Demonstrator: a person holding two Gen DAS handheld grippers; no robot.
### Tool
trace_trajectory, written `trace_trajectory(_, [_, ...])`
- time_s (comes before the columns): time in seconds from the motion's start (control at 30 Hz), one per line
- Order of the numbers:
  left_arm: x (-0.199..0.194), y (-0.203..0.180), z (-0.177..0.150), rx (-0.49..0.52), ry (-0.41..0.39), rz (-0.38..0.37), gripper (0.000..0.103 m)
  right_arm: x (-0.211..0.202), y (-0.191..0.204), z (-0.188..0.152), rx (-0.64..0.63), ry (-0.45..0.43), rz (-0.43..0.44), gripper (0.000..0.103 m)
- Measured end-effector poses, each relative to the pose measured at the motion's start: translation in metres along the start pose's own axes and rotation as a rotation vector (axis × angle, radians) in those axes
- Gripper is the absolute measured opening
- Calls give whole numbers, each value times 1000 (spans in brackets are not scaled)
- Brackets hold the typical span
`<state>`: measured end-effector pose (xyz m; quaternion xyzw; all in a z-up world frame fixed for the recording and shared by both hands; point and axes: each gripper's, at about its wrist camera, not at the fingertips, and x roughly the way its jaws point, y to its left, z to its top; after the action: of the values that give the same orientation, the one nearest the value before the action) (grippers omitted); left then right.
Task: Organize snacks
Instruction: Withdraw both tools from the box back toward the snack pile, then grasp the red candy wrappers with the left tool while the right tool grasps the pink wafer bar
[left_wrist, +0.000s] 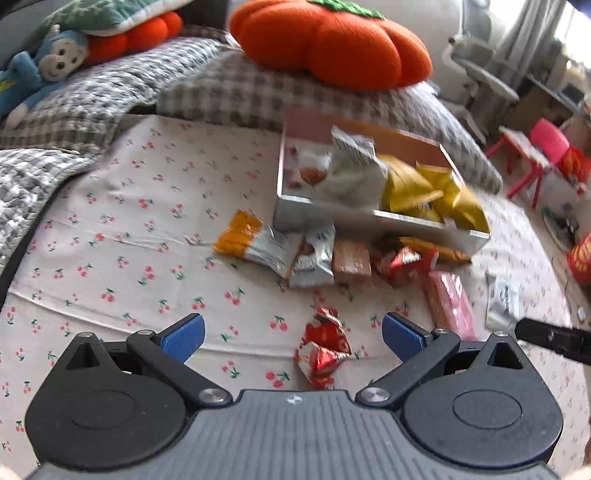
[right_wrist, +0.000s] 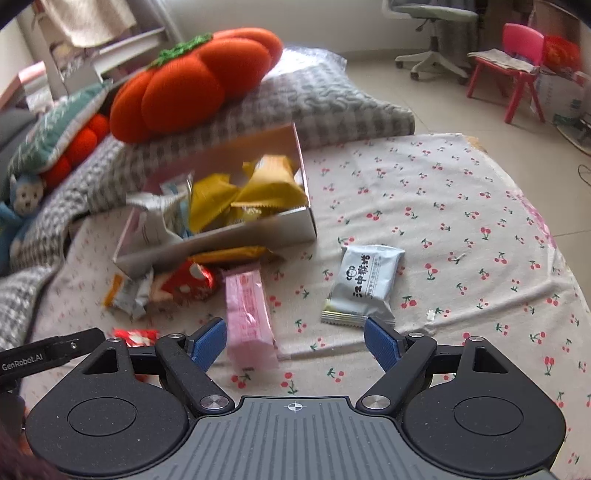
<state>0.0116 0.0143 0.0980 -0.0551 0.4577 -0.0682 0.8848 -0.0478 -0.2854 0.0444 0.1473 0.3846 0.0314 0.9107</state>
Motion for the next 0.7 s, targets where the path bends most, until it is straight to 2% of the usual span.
trace_trajectory(0.27, [9,-6,-13,28,43,17,102,18,19,-1,-68,40,19,83])
trace_trajectory(0.43, [18,-9,-15,41,63,44,95,31,41,-4,-151,58,14,83])
trace_trajectory(0.63, [27,-14,-19,76,84,52,68,50,59,-5,-205,75,-12,80])
trace_trajectory(0.7, [31,-17,-20,97,88,62,54,55,62,-5,-207,77,-26,80])
